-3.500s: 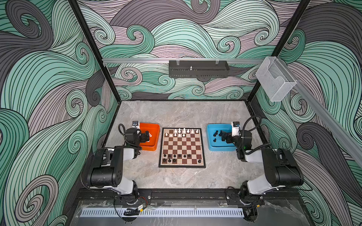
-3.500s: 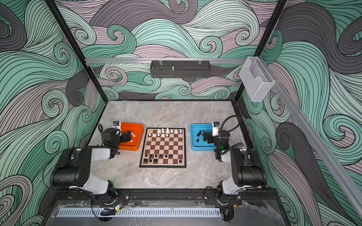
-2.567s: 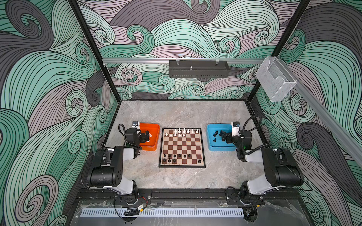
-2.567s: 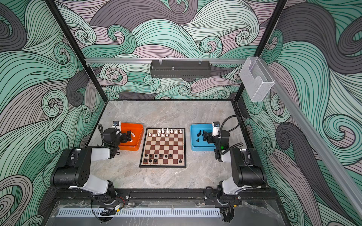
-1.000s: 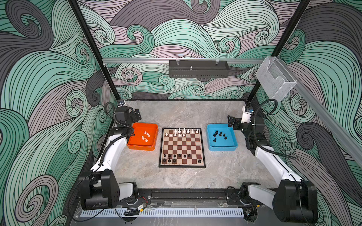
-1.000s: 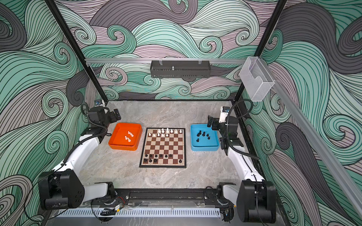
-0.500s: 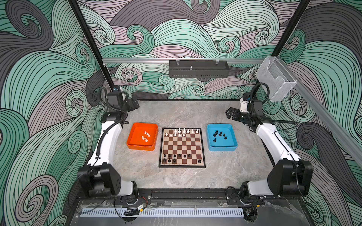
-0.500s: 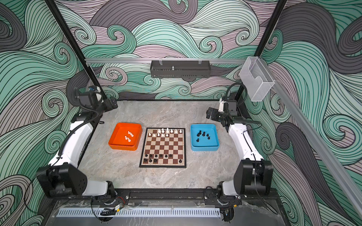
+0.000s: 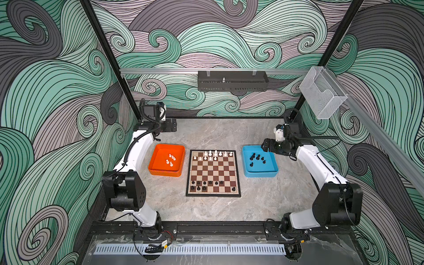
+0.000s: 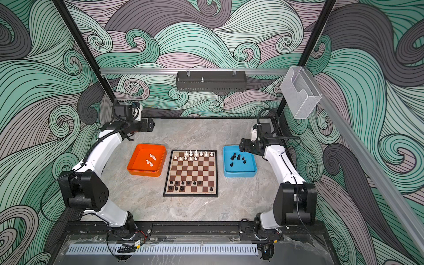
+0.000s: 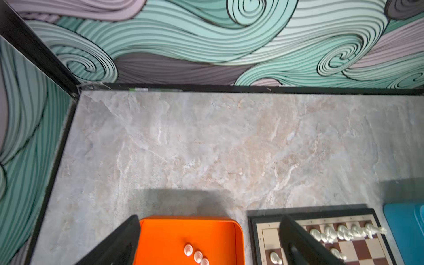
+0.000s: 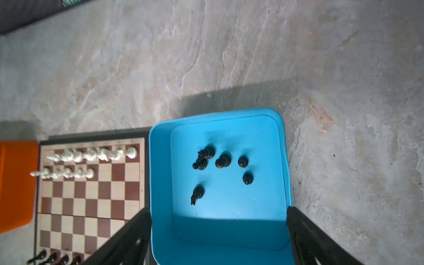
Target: Set up the chess pieces on the board
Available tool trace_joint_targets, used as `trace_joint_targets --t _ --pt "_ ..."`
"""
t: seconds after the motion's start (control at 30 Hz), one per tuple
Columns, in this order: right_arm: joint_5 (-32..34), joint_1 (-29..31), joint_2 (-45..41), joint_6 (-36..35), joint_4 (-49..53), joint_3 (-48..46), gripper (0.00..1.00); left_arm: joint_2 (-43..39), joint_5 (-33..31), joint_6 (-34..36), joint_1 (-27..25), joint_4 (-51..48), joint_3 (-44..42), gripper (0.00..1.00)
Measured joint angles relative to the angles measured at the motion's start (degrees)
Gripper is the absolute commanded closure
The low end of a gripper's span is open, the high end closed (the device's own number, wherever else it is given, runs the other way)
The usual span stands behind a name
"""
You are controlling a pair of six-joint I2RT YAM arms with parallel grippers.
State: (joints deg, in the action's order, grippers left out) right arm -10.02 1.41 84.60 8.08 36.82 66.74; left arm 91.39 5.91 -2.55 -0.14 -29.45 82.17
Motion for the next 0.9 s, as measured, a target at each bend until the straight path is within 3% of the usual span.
trace_joint_targets --t 0.13,0.5,0.9 --pt "1.0 1.0 2.7 -0.7 2.3 1.4 0.16 -2.8 1.7 0.0 -0.5 -0.6 -6.2 0.02" --pt "2.9 2.0 10.8 -1.7 4.6 6.8 0.22 -3.7 5.0 0.7 -4.8 -0.7 -6.7 0.01" --pt "4.4 3.6 17.4 -2.1 4.6 9.8 0.34 6.2 11.3 -0.4 -4.8 -6.7 1.1 0.01"
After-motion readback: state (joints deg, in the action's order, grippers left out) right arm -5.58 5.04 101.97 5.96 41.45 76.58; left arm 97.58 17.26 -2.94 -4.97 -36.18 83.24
